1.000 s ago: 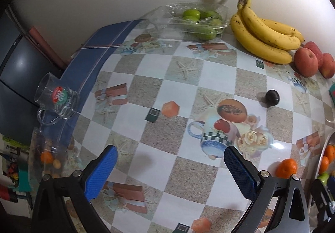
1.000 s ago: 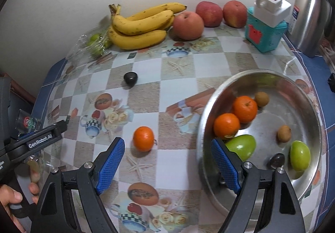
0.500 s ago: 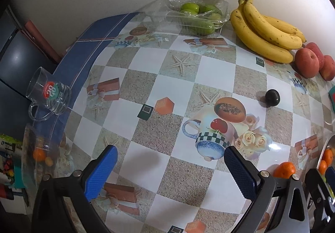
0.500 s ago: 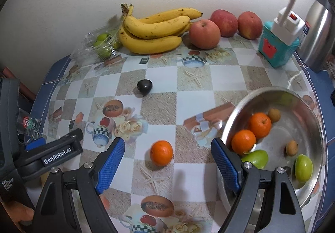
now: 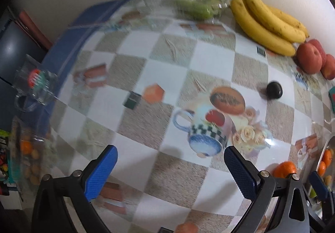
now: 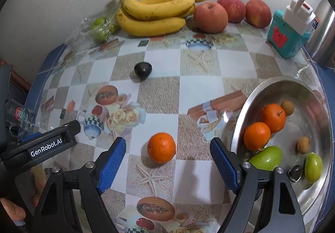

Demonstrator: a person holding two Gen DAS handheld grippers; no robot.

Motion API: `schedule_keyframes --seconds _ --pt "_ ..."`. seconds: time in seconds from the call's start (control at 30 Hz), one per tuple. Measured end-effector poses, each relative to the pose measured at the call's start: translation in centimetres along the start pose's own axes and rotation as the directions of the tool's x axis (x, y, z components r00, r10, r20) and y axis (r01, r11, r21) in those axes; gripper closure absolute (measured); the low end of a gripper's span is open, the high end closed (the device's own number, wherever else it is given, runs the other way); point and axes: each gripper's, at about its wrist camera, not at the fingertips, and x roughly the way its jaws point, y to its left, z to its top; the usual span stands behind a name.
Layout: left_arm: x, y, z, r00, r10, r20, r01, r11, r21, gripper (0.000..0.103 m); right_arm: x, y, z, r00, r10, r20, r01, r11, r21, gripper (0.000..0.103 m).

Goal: Organize fruits
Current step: 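Grasp the last mandarin with the right tool while the left tool moves toward the black plum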

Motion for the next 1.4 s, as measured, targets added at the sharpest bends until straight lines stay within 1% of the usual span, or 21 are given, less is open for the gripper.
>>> schedule_keyframes --seconds 0.17,0.23,0.3,0.43,0.5,0.63,0.67,0.83,0.9,1.13,1.4 --pt "1.3 -0.7 -0.3 0.999 0.013 -0.032 -0.013 1.000 0.015 0.000 1.2 -0.2 -0.3 1.000 0.003 -0.031 -0.003 1.000 0.006 0.027" --pt "1.7 -0.8 -0.4 0.999 0.016 -0.041 -0.015 1.000 0.016 0.000 1.4 -0.2 -0.4 0.999 0.004 -0.035 -0.004 1.000 0.002 0.031" --pt "1.9 -0.8 -0.4 0.999 0.017 -0.048 -0.016 1.000 0.016 0.000 1.7 -0.3 -0.5 0.999 0.002 -0.041 -0.002 1.000 0.002 0.036" --pt "2.0 -0.9 -0.5 0.999 0.017 -0.047 -0.017 1.000 0.013 0.000 2.3 -0.3 -0.6 0.999 0.010 -0.052 -0.010 1.000 0.002 0.039" --pt "1.9 -0.9 -0.5 0.999 0.015 -0.046 -0.015 1.000 0.011 0.000 2.4 -0.2 -0.6 0.999 0.015 -0.053 -0.015 1.000 -0.002 0.048" --pt "1.9 -0.7 -0.4 0.999 0.013 -0.046 -0.012 1.000 0.009 0.000 2.4 0.0 -0.5 0.998 0.026 -0.049 -0.027 1.000 -0.009 0.053" --pt "1.9 -0.7 -0.4 0.999 0.012 -0.046 -0.012 1.000 0.010 0.000 2.4 0.0 -0.5 0.998 0.030 -0.048 -0.031 0.999 -0.009 0.057" --pt "1.6 -0.6 -0.3 0.999 0.011 -0.041 -0.010 1.000 0.010 0.000 2.3 0.2 -0.5 0.998 0.048 -0.049 -0.049 0.999 -0.019 0.064" --pt "1.6 -0.6 -0.3 0.999 0.010 -0.039 -0.010 1.000 0.011 0.000 2.2 0.3 -0.5 0.997 0.055 -0.046 -0.056 0.998 -0.023 0.068" --pt "1.5 -0.5 -0.3 0.999 0.009 -0.039 -0.009 1.000 0.011 0.000 2.3 0.5 -0.4 0.998 0.049 -0.044 -0.050 0.998 -0.036 0.069" --pt "1.1 -0.6 -0.2 0.999 0.008 -0.031 -0.008 1.000 0.011 0.000 2.0 0.3 -0.5 0.997 0.066 -0.043 -0.067 0.997 -0.024 0.070"
